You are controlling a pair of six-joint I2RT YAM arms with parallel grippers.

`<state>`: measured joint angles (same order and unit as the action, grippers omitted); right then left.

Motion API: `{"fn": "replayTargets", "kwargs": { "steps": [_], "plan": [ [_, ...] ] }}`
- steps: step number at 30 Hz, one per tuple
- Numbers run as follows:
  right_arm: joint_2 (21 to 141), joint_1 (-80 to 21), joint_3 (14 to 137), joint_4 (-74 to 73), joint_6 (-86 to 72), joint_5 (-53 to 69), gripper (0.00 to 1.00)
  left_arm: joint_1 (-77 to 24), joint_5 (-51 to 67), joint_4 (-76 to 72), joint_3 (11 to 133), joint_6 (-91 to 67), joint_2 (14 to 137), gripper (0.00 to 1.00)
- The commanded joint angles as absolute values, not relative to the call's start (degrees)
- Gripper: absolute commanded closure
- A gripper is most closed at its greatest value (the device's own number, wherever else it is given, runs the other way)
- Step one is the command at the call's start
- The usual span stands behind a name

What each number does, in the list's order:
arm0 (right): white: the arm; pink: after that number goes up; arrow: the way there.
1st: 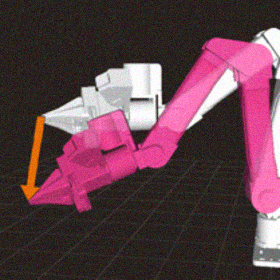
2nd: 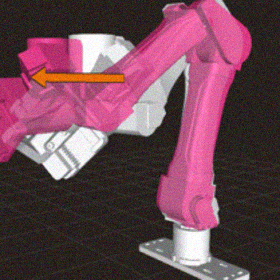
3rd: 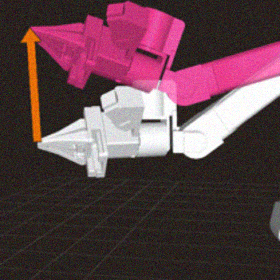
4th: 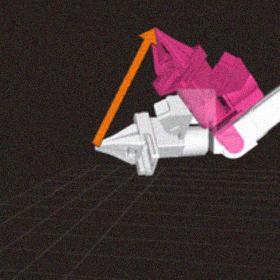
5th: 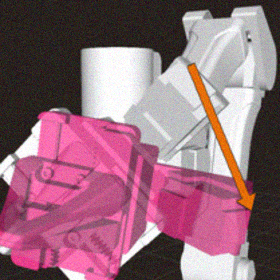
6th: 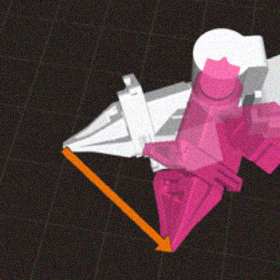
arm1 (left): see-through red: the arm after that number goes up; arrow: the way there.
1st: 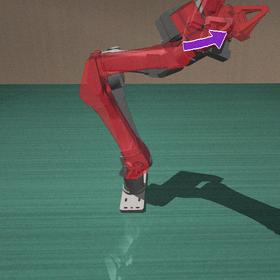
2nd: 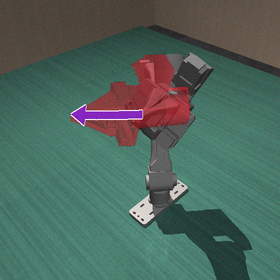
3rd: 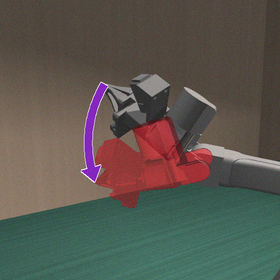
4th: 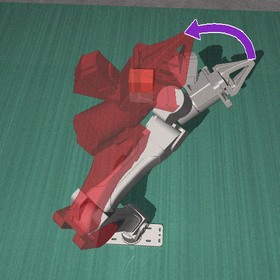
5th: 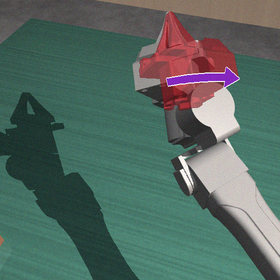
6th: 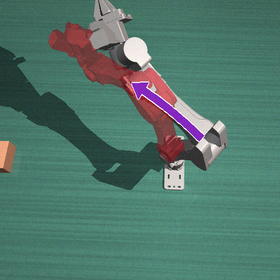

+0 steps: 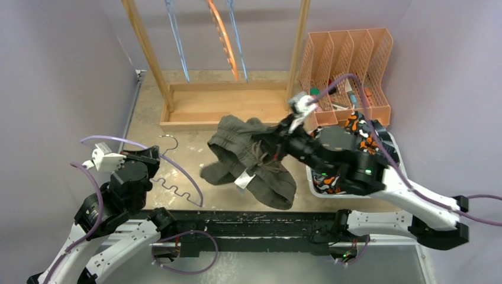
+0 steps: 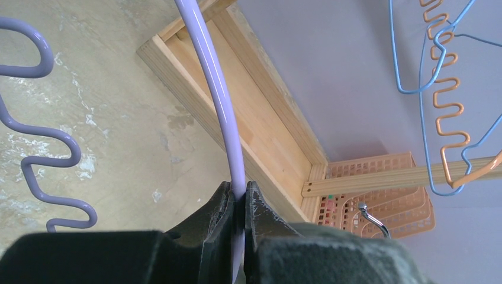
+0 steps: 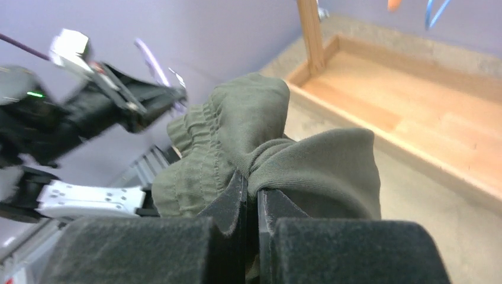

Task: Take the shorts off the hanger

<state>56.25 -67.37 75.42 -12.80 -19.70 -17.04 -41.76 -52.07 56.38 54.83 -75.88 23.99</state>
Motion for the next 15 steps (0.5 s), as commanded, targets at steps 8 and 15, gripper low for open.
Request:
{"fn": "replayTargets", "kwargs": {
  "steps": [8, 15],
  "plan": [
    [81.31, -51.51, 63.76, -13.04, -29.13, -2.06, 0.96, -41.81, -51.29, 53.31, 56.0, -75.01, 23.69, 1.0],
    [80.98, -51.5, 63.91, -14.13, -29.69, -4.53, 0.51, -41.77, -47.8, 49.81, 54.96, -73.48, 25.73, 1.0]
  ]
}}
